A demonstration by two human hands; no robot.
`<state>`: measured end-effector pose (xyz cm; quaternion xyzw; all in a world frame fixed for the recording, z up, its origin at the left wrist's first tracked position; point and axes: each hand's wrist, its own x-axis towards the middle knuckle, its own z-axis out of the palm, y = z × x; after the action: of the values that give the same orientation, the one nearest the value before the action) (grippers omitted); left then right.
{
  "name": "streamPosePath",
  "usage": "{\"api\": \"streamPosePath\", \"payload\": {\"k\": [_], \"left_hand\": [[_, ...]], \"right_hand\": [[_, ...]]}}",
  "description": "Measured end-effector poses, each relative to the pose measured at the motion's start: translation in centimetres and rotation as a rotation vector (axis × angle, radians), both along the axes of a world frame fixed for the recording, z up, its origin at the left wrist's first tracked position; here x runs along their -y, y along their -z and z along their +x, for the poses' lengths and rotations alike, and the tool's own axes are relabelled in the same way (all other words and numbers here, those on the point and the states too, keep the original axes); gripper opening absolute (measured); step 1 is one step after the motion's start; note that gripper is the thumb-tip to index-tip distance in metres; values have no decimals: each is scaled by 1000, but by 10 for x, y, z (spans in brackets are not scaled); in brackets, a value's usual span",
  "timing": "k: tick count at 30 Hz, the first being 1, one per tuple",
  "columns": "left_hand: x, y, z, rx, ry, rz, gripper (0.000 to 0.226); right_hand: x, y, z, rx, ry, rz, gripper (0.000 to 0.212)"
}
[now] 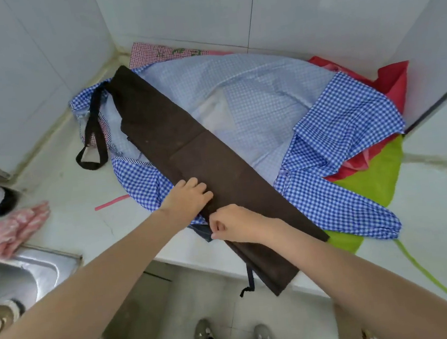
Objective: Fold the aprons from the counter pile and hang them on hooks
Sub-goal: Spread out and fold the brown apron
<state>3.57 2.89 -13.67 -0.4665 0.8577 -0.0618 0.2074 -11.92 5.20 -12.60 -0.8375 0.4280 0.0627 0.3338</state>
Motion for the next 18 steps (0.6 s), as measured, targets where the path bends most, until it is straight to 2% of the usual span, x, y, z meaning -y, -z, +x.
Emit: {"api": "streamPosePath", "payload": {"k": [1, 3, 6, 8, 11, 13, 18], "left_hand": [[-8, -1, -1, -12, 16, -6, 41], [-30, 1, -16, -162, 114, -82, 51], [-61, 6, -43, -307, 229, -58, 62], [-74, 15, -61, -349, 260, -36, 71], [-82, 14, -80, -386, 255, -47, 76], [-85, 12, -86, -387, 260, -46, 69], [-92, 7, -95, -338, 247, -41, 51]], "right_hand": [[2, -3, -11, 33, 3, -24, 15], [11, -4, -50, 53, 63, -168, 17], [22, 1, -112, -12, 134, -256, 24], [21, 8, -144, -3, 196, -206, 29], [13, 13, -167, 113, 298, -31, 23], [6, 17, -177, 97, 264, 81, 22], [3, 24, -177, 129, 219, 202, 18]]}}
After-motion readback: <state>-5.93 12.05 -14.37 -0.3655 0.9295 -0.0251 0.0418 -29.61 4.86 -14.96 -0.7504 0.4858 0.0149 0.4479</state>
